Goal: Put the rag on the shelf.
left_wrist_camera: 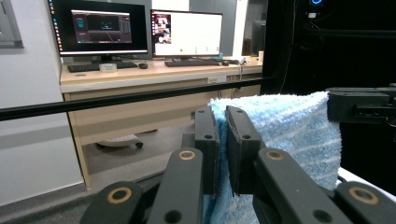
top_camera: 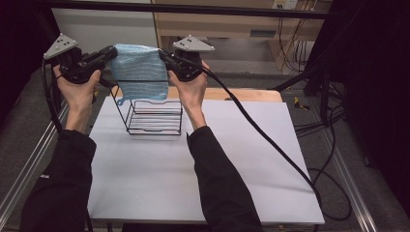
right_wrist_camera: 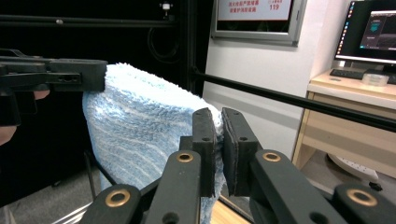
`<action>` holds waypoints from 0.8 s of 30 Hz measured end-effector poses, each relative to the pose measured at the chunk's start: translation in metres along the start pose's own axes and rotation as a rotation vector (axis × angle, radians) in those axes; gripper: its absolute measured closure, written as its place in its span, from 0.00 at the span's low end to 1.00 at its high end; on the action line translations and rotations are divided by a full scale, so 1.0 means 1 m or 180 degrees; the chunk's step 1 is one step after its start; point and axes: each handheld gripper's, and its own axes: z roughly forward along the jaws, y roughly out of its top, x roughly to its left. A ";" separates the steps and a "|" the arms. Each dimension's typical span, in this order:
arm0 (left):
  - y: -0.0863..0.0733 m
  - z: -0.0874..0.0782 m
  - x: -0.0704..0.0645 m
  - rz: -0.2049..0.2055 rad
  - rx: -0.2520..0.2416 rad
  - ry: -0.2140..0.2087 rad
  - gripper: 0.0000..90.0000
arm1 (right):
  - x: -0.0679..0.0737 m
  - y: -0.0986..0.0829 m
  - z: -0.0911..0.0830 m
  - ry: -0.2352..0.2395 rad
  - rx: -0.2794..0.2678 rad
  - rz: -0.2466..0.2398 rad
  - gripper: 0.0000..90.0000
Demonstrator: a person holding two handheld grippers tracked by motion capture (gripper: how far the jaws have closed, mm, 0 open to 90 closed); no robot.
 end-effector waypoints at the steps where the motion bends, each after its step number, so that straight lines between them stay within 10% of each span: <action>1: -0.001 -0.001 0.000 0.0001 0.0010 -0.0008 0.93 | 0.000 -0.001 -0.001 0.0004 0.0005 -0.0004 0.94; 24: -0.024 -0.026 -0.007 0.0038 0.0142 -0.0149 0.93 | 0.014 -0.009 -0.019 0.0291 0.0240 -0.0205 0.93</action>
